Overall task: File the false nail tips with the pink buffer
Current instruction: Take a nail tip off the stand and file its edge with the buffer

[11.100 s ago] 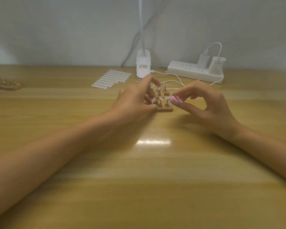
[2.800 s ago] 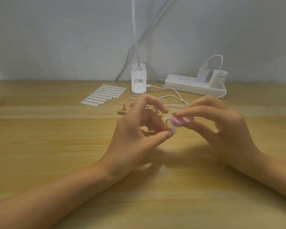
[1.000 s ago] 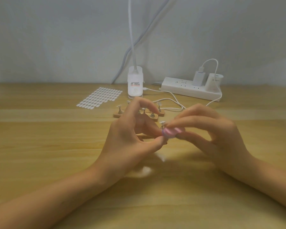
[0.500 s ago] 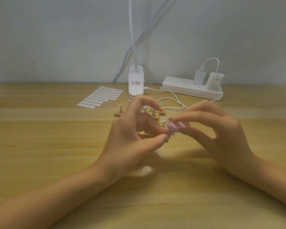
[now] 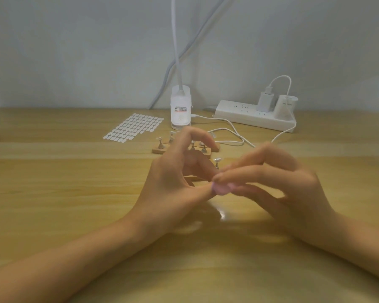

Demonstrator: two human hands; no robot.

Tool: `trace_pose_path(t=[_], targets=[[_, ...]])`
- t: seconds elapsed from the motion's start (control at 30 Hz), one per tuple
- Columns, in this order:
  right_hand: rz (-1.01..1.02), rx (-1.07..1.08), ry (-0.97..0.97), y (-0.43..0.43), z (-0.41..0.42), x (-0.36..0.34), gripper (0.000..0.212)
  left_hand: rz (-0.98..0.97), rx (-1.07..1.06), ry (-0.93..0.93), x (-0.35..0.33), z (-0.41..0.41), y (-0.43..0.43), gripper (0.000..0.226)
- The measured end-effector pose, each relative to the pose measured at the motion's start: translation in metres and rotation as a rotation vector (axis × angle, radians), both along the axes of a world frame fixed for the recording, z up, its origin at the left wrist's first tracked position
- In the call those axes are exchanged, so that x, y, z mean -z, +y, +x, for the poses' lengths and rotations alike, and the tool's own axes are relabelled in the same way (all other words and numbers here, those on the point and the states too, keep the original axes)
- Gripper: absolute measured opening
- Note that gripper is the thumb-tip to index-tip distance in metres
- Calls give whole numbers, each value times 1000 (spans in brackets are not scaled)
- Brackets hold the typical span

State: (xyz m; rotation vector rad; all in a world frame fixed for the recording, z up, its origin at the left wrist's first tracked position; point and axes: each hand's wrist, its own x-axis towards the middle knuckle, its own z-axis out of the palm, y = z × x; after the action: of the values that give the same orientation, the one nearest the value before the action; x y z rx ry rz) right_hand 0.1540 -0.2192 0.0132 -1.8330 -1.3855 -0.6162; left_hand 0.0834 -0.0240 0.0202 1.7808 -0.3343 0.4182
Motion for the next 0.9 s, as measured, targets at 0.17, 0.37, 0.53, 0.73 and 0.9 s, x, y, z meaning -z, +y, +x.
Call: trace_pose_path(t=[0.17, 0.37, 0.53, 0.73, 0.9], targets=[[11, 38, 17, -1, 3, 0, 19, -46, 6, 5, 2, 1, 1, 44], [7, 41, 34, -1, 3, -1, 19, -44, -5, 18, 2, 1, 1, 45], [11, 22, 66, -2, 2, -1, 19, -34, -4, 25, 2, 0, 0, 44], [5, 32, 59, -1, 0, -2, 18, -27, 2, 25, 1, 0, 0, 45], [1, 35, 57, -1, 0, -2, 18, -36, -7, 39, 2, 1, 1, 45]])
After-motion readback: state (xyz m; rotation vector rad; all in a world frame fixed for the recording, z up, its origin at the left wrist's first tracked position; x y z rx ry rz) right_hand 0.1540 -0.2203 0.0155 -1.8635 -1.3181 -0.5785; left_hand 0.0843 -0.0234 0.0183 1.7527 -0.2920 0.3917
